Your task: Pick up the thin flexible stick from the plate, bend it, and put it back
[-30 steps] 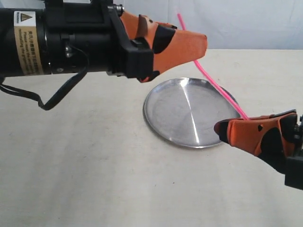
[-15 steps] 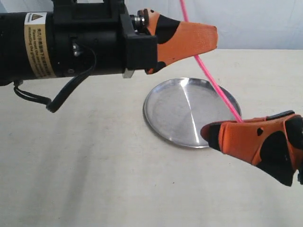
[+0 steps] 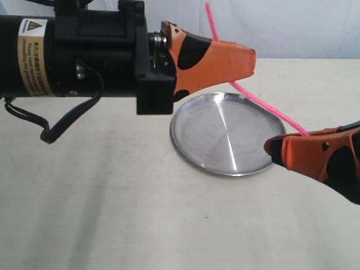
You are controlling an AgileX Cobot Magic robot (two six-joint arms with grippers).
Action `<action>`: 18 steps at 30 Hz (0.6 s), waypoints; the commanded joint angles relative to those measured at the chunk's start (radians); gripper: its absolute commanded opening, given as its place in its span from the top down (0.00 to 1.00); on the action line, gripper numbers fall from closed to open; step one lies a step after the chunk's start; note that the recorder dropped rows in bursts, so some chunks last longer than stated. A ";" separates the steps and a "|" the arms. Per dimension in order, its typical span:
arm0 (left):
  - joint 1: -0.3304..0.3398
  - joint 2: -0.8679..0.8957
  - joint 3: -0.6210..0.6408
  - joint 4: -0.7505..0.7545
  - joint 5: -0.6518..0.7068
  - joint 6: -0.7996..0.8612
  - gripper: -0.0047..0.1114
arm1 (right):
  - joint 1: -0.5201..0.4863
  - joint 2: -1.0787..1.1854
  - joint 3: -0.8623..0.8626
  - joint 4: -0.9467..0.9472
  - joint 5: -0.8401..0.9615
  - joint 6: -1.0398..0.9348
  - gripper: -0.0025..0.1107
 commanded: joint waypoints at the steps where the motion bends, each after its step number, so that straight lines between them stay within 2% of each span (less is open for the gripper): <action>1: -0.008 -0.039 -0.026 -0.162 -0.090 0.068 0.96 | -0.003 0.081 0.002 -0.223 -0.039 0.183 0.99; 4: -0.008 -0.035 -0.047 -0.163 -0.027 0.094 0.96 | -0.003 0.157 0.024 -0.050 -0.001 0.031 0.99; 6: -0.008 -0.025 -0.047 -0.128 0.087 0.102 0.96 | -0.001 0.201 0.029 0.142 0.068 -0.123 0.99; 9: -0.008 0.012 -0.047 0.021 0.214 0.088 0.96 | -0.001 0.240 0.029 0.353 0.169 -0.298 0.99; 11: -0.008 0.069 -0.047 0.198 0.221 -0.005 0.96 | -0.001 0.240 0.022 0.462 0.186 -0.353 0.99; 13: -0.008 0.111 -0.047 0.364 0.152 -0.126 0.96 | -0.003 0.219 -0.027 0.414 0.155 -0.341 0.99; 14: -0.008 0.118 -0.047 0.403 0.108 -0.178 0.96 | -0.003 0.204 -0.066 0.327 0.110 -0.281 0.99; 17: -0.008 0.101 -0.047 0.395 0.063 -0.194 0.96 | -0.003 0.174 -0.146 0.036 0.016 -0.080 0.99; 18: -0.008 0.074 -0.047 0.321 0.045 -0.189 0.96 | -0.003 0.170 -0.165 -0.109 0.012 0.014 0.99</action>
